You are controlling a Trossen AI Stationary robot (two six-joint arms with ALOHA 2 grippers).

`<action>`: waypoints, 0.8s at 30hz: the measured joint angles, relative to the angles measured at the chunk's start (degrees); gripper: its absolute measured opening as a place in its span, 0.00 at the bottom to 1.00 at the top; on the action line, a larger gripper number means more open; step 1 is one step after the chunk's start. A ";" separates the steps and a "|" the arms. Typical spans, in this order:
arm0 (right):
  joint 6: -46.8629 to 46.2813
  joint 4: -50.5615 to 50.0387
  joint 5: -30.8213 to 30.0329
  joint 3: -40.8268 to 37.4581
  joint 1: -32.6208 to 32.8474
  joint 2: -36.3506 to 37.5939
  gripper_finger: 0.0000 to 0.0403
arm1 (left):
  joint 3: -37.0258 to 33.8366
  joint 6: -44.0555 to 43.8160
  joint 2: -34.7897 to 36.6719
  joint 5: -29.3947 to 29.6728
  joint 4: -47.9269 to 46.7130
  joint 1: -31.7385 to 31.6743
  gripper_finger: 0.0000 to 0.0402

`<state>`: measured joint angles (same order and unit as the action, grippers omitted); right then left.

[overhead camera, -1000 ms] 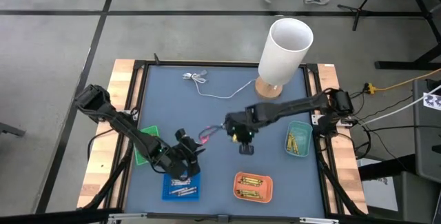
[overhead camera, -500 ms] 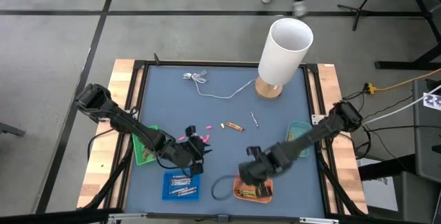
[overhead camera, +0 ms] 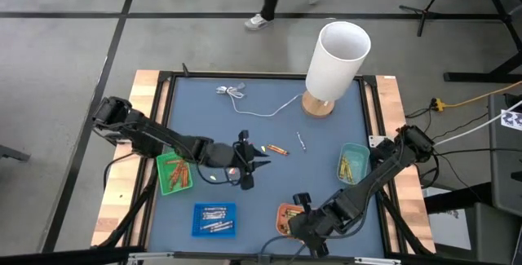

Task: Sort crayons
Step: Put the green crayon into the orange bin, then put the orange crayon into the green bin

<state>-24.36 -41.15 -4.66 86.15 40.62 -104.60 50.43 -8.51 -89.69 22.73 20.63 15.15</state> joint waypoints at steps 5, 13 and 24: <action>-3.12 0.06 -0.76 0.00 -0.15 -0.44 0.05 | 0.00 0.29 0.00 -3.55 0.14 -3.79 0.19; -7.66 -0.07 -0.75 0.00 -0.15 -0.52 0.13 | 0.00 3.12 0.00 -10.62 0.12 -8.49 0.21; -8.44 -1.32 -0.29 0.00 -0.13 -0.52 0.32 | 0.00 3.37 -7.85 -15.20 13.01 -11.34 0.35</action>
<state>-32.79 -42.47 -4.95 86.15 40.49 -105.12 50.43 -5.14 -97.54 7.53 33.64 3.81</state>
